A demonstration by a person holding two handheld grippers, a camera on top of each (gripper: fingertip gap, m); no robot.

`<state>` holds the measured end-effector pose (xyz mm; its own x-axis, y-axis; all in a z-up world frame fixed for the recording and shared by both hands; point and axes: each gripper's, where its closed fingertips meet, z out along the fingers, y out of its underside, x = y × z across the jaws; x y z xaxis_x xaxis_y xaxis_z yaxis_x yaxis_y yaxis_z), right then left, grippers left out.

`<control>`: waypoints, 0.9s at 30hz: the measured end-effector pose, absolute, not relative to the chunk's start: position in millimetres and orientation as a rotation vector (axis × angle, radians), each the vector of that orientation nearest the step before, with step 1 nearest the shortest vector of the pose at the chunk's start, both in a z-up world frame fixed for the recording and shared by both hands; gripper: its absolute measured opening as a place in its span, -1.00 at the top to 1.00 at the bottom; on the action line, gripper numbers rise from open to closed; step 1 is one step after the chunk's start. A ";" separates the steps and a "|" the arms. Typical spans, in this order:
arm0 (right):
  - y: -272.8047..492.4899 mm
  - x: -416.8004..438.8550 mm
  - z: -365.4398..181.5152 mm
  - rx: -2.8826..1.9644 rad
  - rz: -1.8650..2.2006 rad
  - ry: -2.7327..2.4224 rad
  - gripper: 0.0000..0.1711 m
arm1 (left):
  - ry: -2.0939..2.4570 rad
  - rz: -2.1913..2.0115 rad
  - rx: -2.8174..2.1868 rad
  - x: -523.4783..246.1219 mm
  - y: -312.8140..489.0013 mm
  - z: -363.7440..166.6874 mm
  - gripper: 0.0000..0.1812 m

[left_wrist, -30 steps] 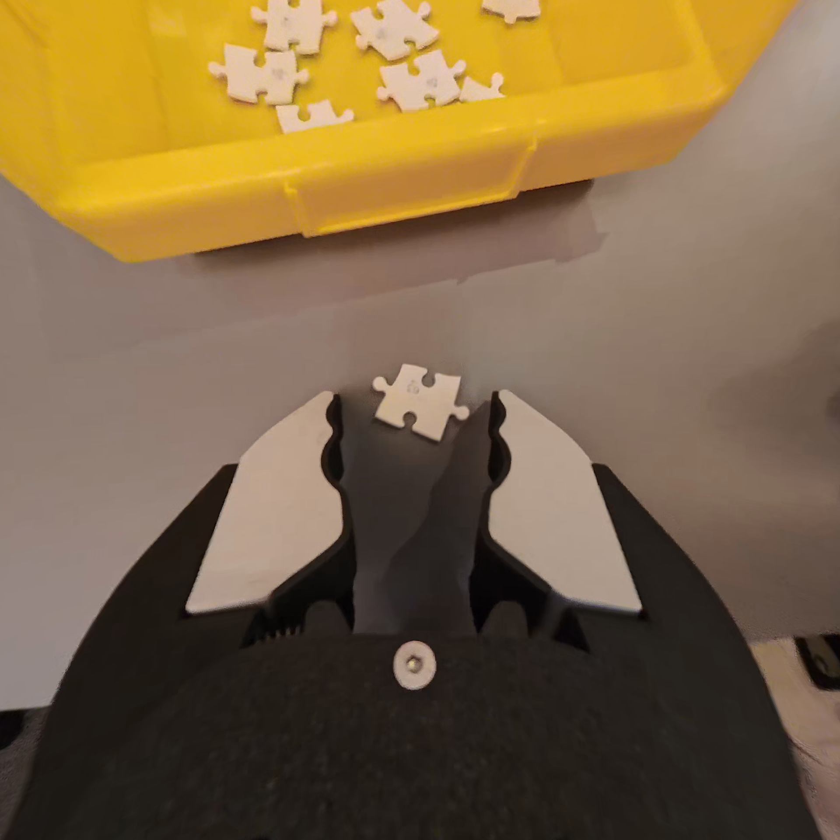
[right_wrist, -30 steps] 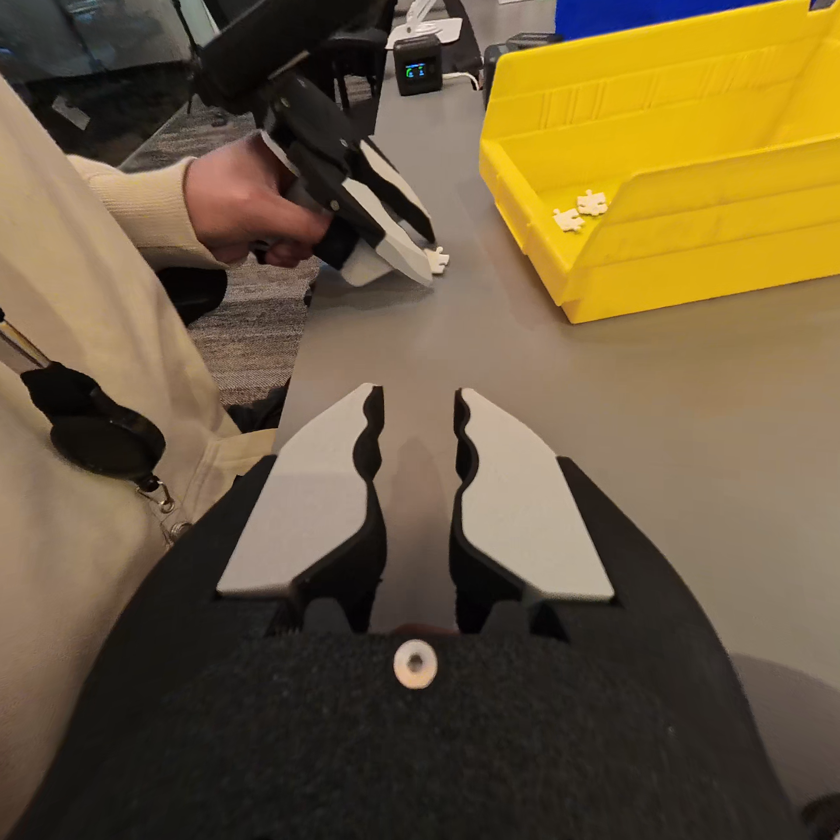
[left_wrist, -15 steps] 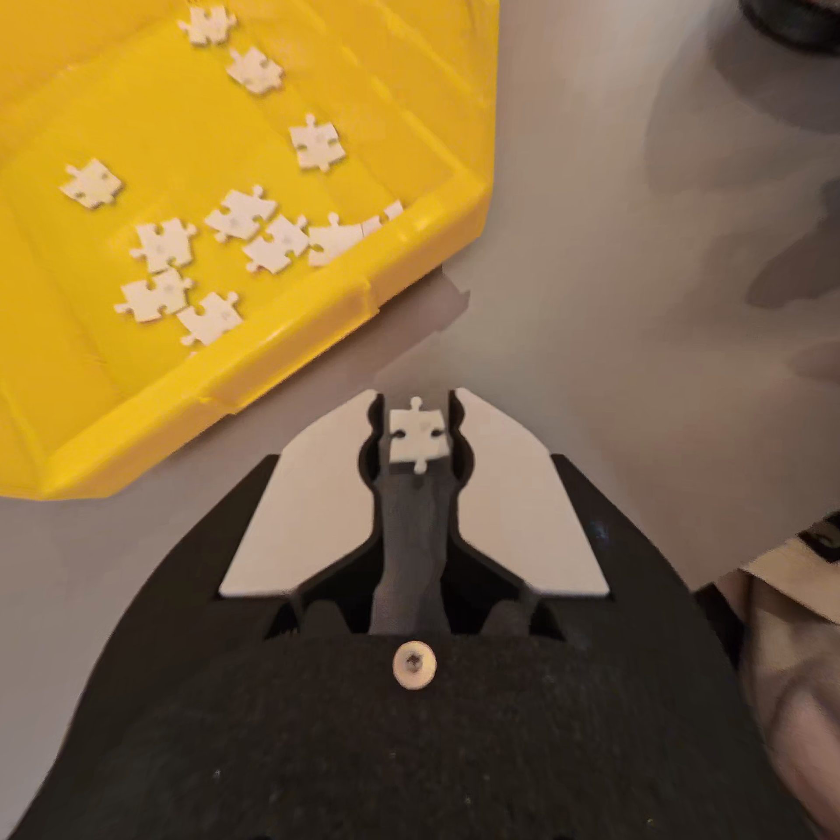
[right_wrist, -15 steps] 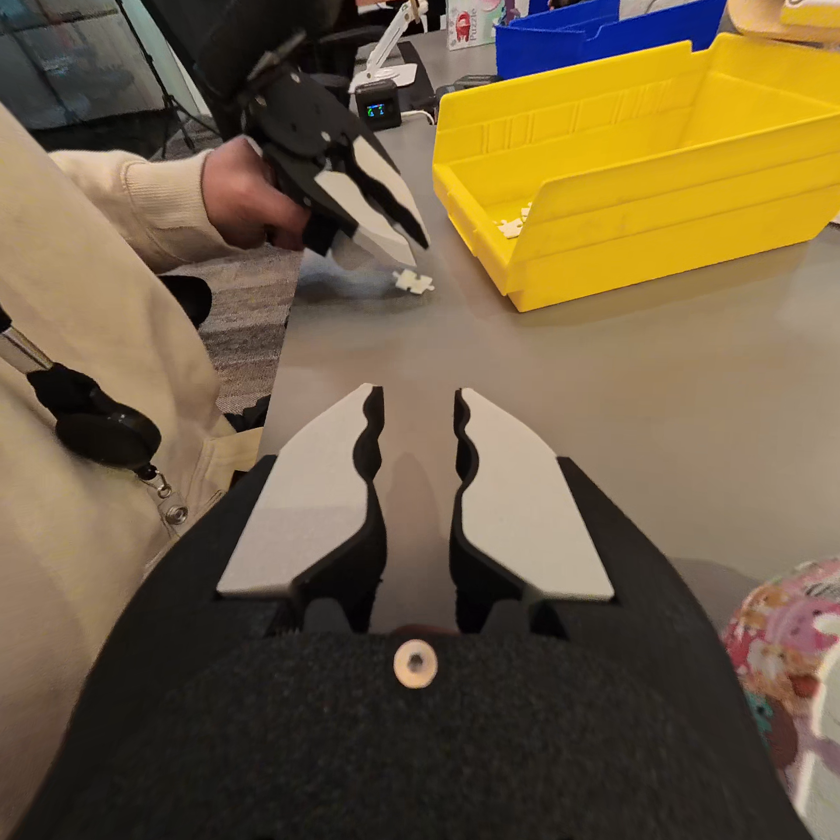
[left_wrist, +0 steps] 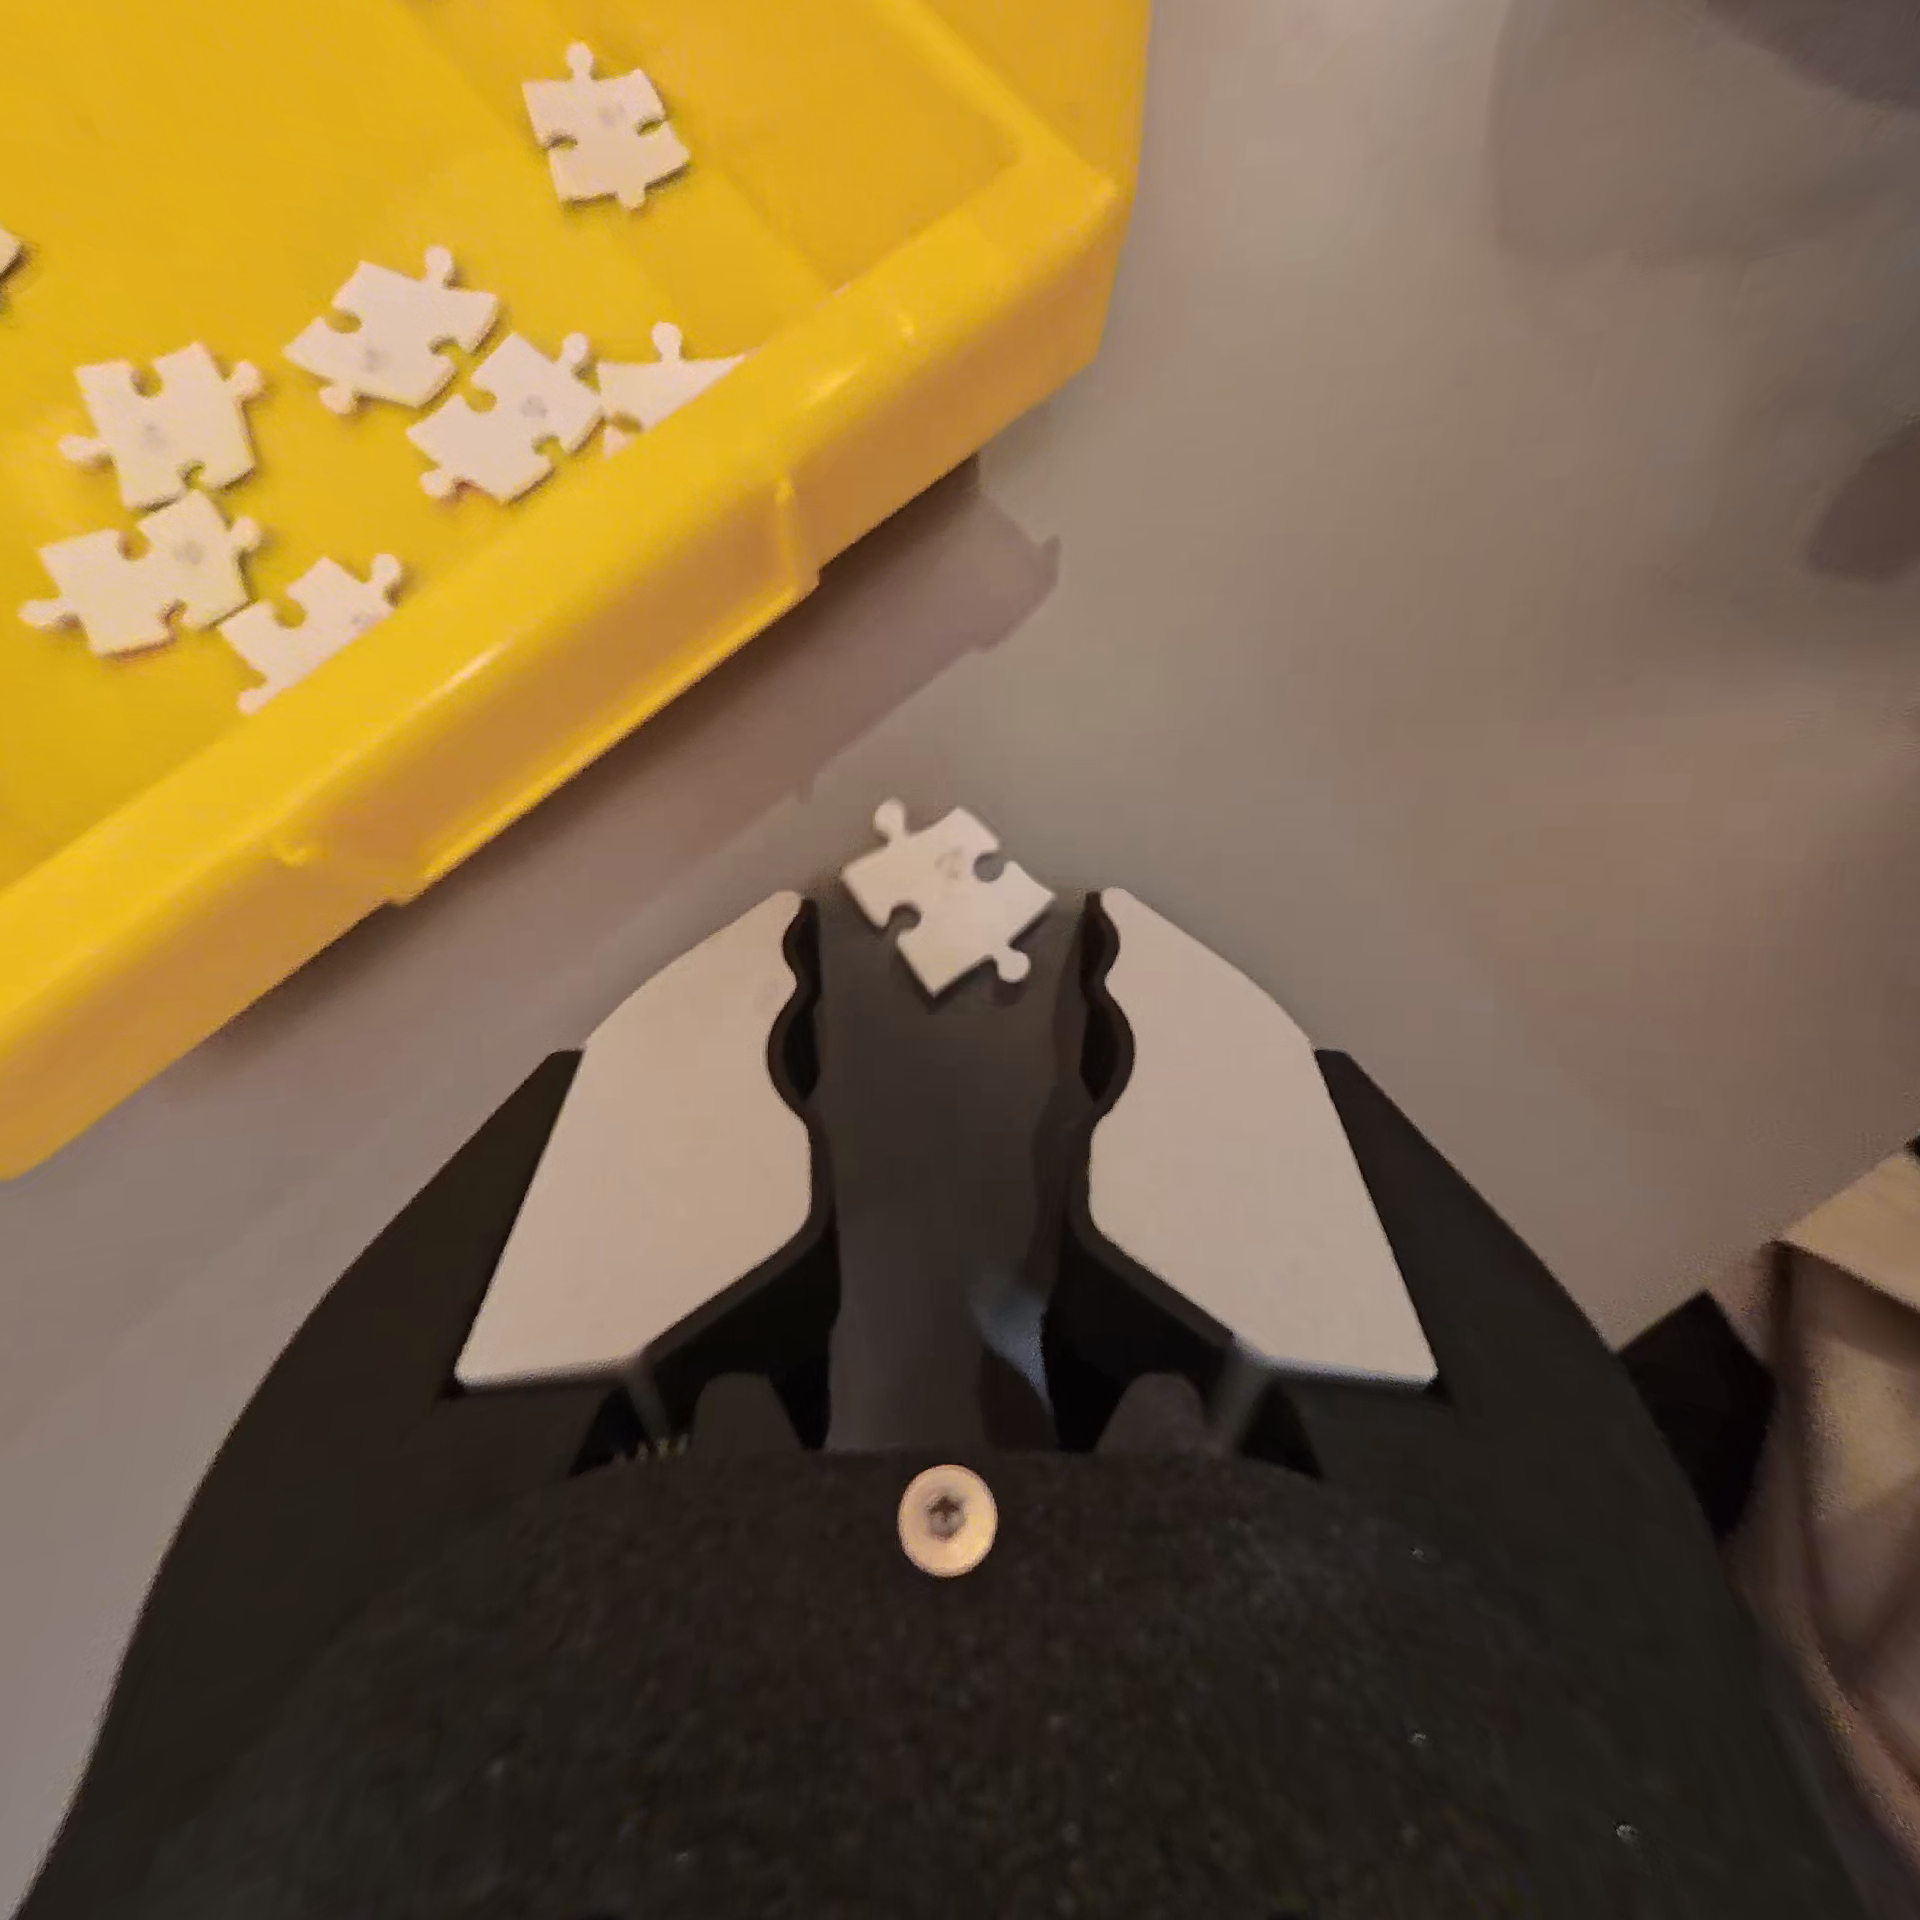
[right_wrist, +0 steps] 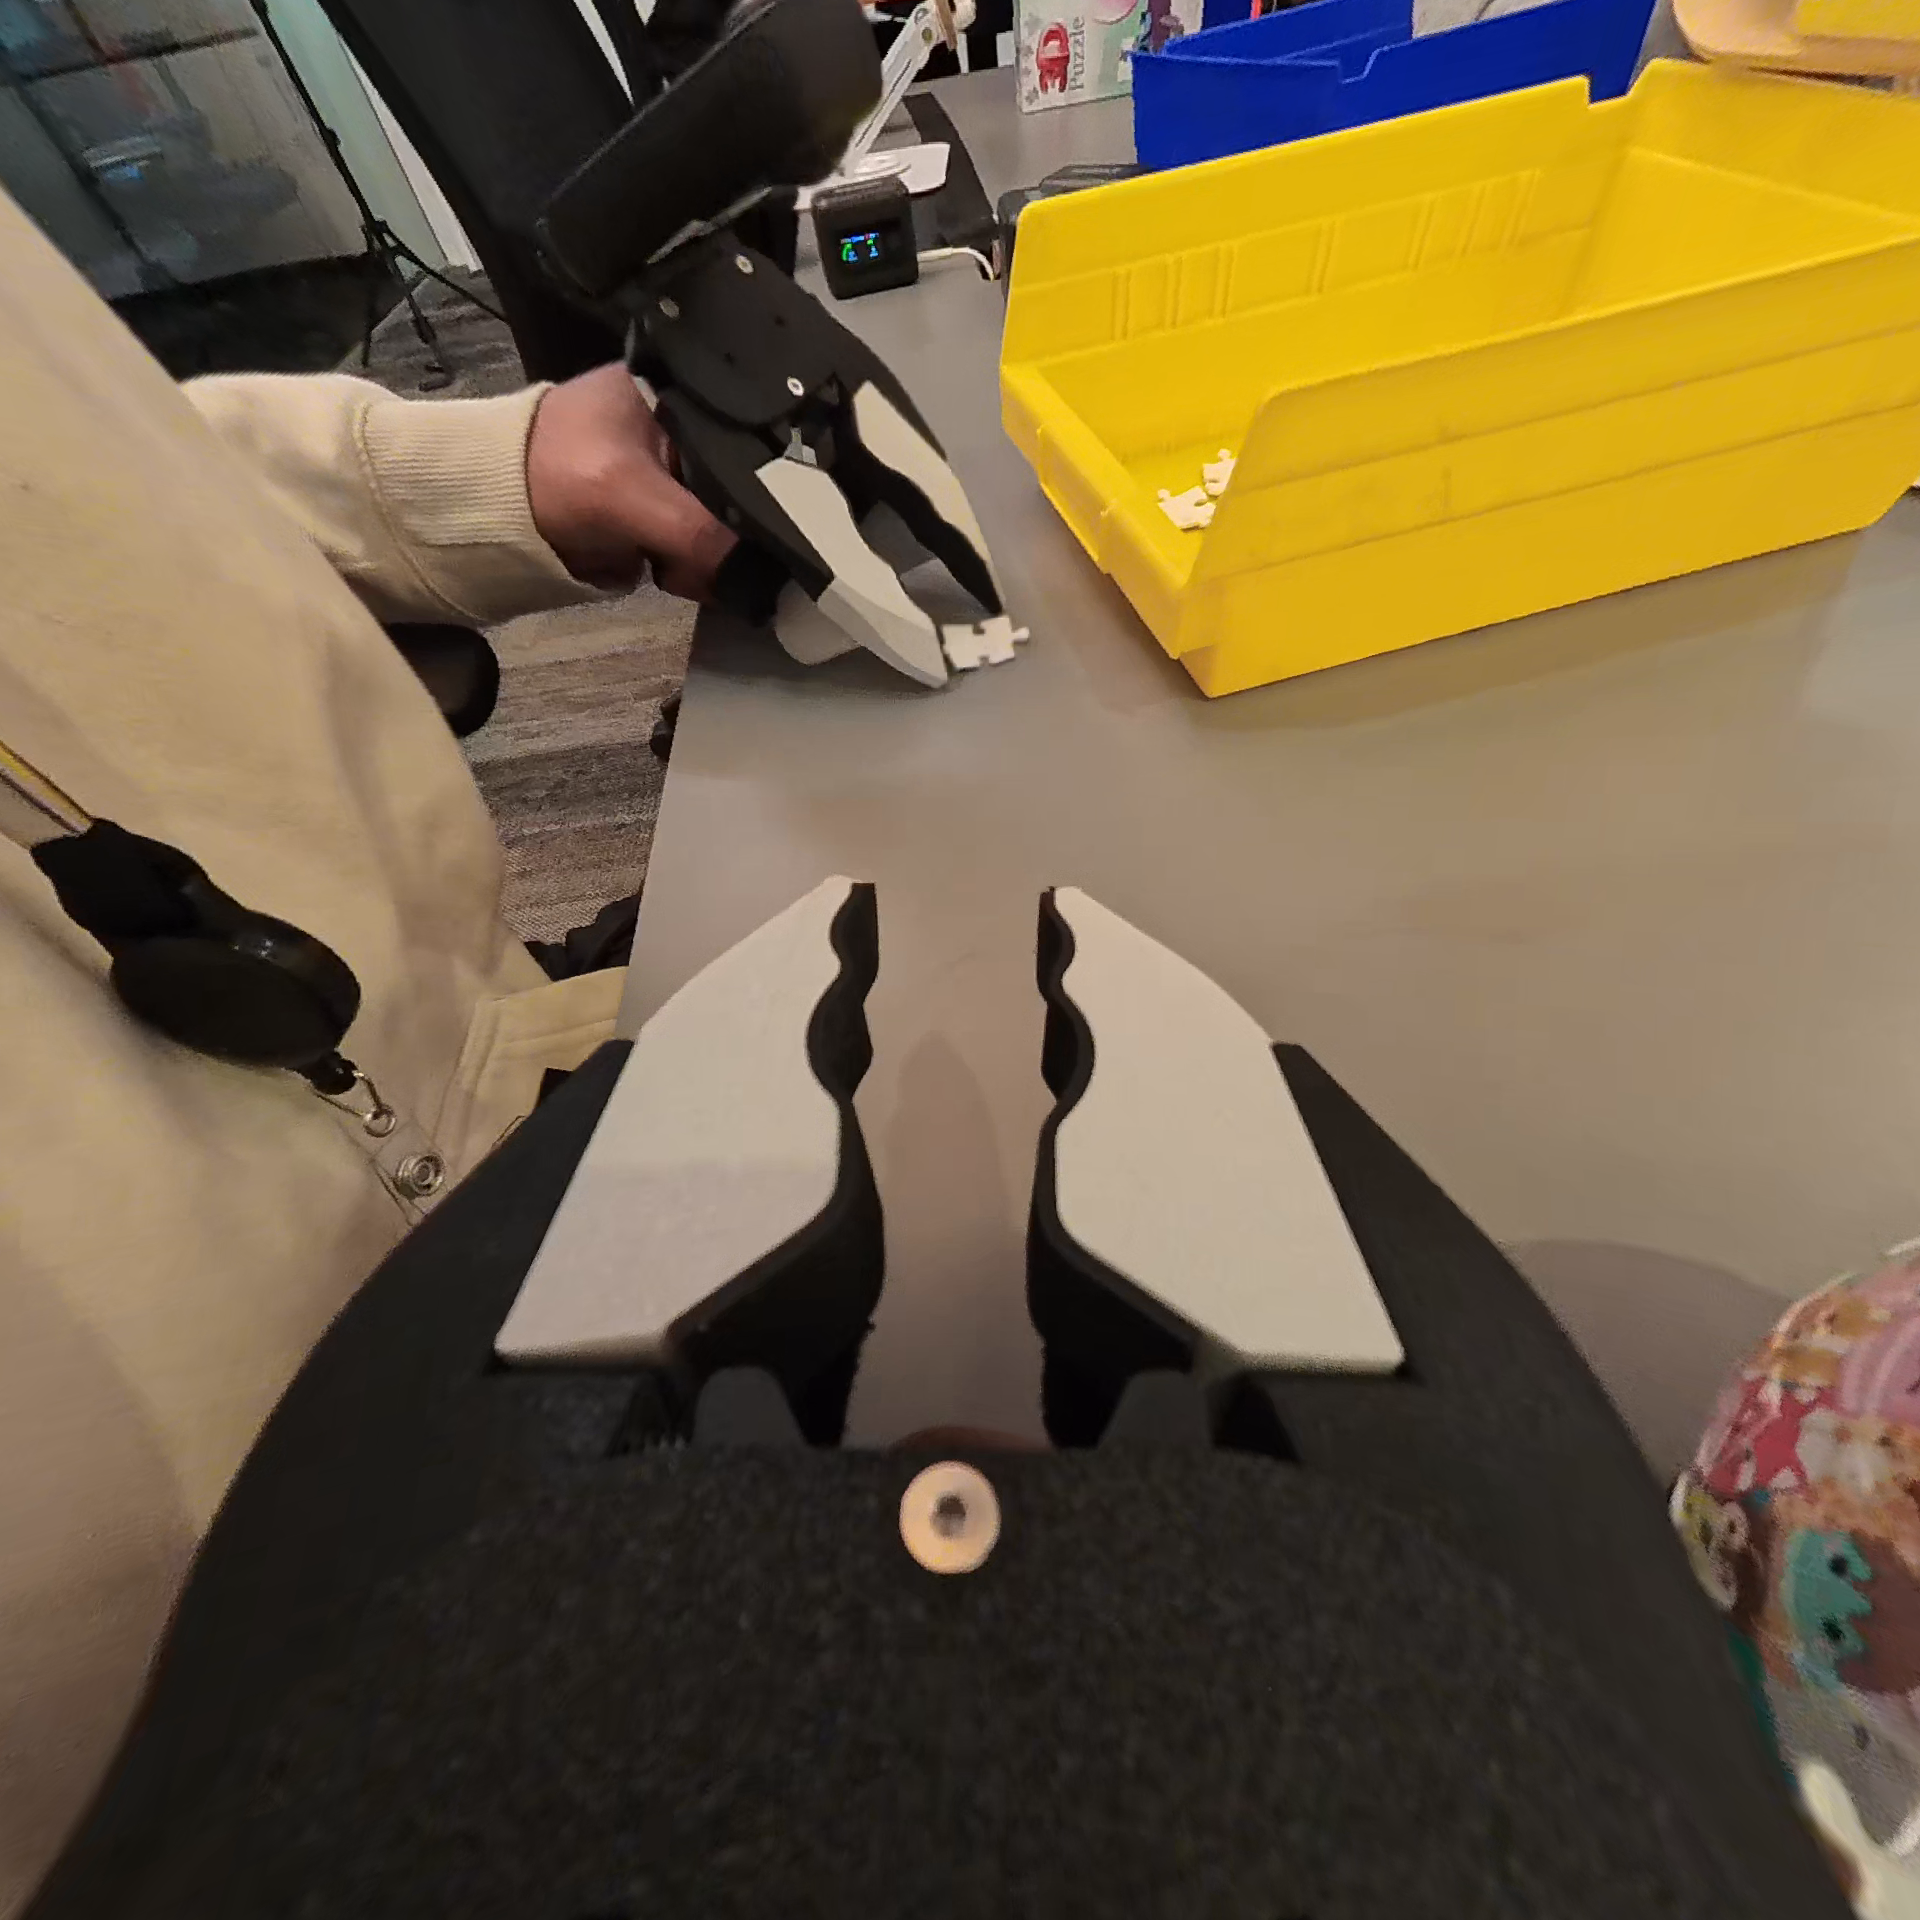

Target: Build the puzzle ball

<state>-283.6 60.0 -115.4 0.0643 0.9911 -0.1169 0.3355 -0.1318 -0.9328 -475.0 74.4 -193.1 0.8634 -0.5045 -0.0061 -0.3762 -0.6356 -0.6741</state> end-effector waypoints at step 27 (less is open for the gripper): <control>111.4 -119.4 -100.4 -1.698 0.754 -1.096 0.52 | 1.227 -0.434 -2.039 -304.1 111.0 -146.5 0.72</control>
<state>-119.4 111.4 -100.4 0.4094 0.9124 -0.0042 0.3299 -0.1524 -0.9316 -304.1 111.0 -146.5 0.4931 -0.8671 -0.0706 -0.6297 -0.2997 -0.7166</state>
